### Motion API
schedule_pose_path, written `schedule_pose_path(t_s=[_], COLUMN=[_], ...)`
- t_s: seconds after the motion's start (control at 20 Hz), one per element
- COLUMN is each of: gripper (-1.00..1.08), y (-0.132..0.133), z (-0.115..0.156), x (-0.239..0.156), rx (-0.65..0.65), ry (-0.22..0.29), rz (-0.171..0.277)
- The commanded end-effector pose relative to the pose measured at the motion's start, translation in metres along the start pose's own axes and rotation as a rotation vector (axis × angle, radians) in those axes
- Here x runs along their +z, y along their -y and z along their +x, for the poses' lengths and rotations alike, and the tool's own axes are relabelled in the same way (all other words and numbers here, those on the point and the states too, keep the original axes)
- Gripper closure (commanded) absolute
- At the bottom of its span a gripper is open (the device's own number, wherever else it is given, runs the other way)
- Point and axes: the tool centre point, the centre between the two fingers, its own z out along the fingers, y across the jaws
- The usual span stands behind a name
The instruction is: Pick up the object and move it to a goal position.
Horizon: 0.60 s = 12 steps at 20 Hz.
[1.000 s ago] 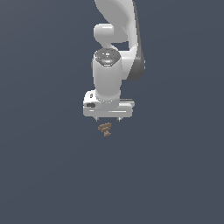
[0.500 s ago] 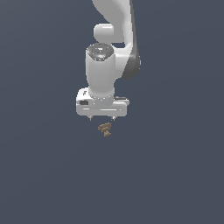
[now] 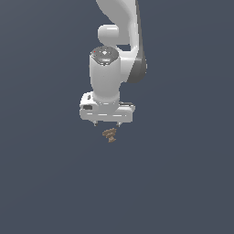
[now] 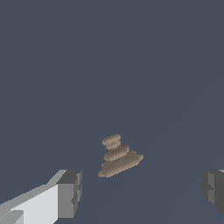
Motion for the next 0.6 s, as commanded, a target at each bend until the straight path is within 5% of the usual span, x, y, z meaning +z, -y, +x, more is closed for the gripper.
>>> schedule_pose_path(t_s=[0.0,0.55], gripper=[-0.92,-0.92], y=[0.001,0.004], z=[-0.001,-0.006], x=[0.002,0.020], rx=[0.028,0.259], ry=[0.001,0.013], rz=[0.002,0.015])
